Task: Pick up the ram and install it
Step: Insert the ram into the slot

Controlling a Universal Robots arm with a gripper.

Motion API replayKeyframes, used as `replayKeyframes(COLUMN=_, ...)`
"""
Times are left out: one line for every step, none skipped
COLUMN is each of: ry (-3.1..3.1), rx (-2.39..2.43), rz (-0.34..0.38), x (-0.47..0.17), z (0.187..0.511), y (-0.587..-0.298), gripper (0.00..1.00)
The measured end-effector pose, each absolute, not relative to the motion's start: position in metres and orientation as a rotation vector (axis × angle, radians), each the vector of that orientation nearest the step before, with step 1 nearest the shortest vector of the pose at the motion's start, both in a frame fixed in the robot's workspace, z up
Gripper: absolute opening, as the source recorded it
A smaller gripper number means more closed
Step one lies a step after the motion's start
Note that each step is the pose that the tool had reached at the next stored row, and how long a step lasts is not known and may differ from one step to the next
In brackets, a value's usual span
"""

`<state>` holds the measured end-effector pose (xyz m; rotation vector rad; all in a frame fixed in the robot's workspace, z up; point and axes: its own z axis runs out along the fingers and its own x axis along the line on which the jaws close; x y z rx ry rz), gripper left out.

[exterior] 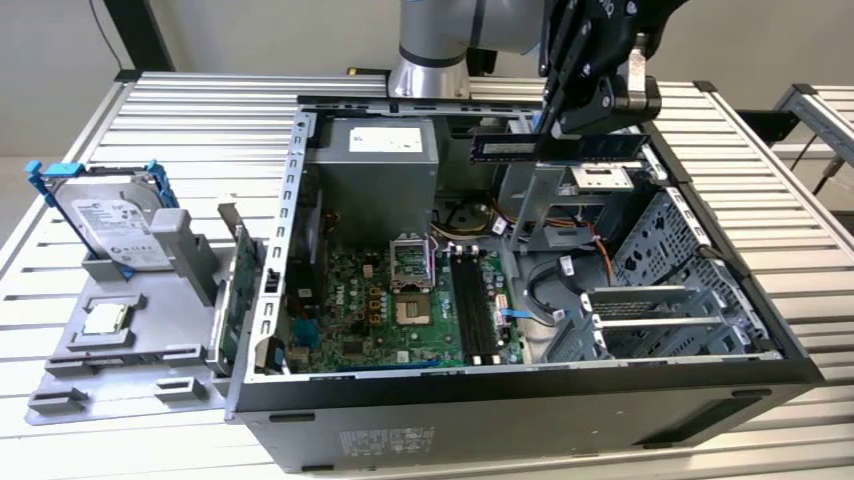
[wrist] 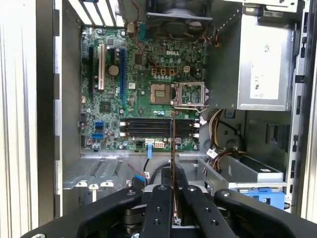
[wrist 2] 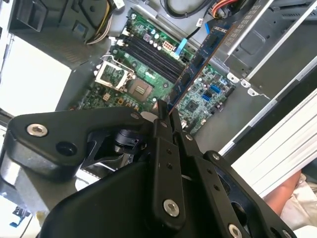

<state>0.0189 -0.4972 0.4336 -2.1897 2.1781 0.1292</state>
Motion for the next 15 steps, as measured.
replayKeyframes(ry=2.178, rx=-2.189, rz=0.129, x=0.019, z=0.432, y=-0.496, gripper=0.00)
replayKeyframes(ry=2.179, rx=-2.189, rz=0.129, x=0.019, z=0.430, y=-0.495, gripper=0.00)
replayKeyframes(ry=2.179, rx=-2.189, rz=0.129, x=0.019, z=0.428, y=-0.493, gripper=0.00)
replayKeyframes(ry=2.179, rx=-2.188, rz=0.129, x=0.019, z=0.426, y=-0.491, gripper=0.00)
replayKeyframes(ry=2.180, rx=-2.187, rz=0.129, x=0.019, z=0.425, y=-0.489, gripper=0.00)
replayKeyframes(ry=2.182, rx=-2.186, rz=0.129, x=0.019, z=0.424, y=-0.487, gripper=0.00)
replayKeyframes(ry=2.184, rx=-2.183, rz=0.130, x=0.019, z=0.423, y=-0.486, gripper=0.00)
replayKeyframes(ry=2.189, rx=-2.178, rz=0.129, x=0.019, z=0.423, y=-0.485, gripper=0.00)
replayKeyframes(ry=2.193, rx=-2.174, rz=0.129, x=0.019, z=0.423, y=-0.485, gripper=0.00)
replayKeyframes(ry=2.197, rx=-2.170, rz=0.130, x=0.019, z=0.422, y=-0.484, gripper=0.00)
replayKeyframes(ry=2.201, rx=-2.168, rz=0.130, x=0.019, z=0.422, y=-0.483, gripper=0.00)
replayKeyframes(ry=2.204, rx=-2.165, rz=0.132, x=0.019, z=0.422, y=-0.482, gripper=0.00)
replayKeyframes(ry=2.206, rx=-2.163, rz=0.132, x=0.019, z=0.422, y=-0.481, gripper=0.00)
replayKeyframes(ry=2.207, rx=-2.162, rz=0.132, x=0.018, z=0.422, y=-0.480, gripper=0.00)
replayKeyframes(ry=2.208, rx=-2.162, rz=0.133, x=0.018, z=0.422, y=-0.479, gripper=0.00)
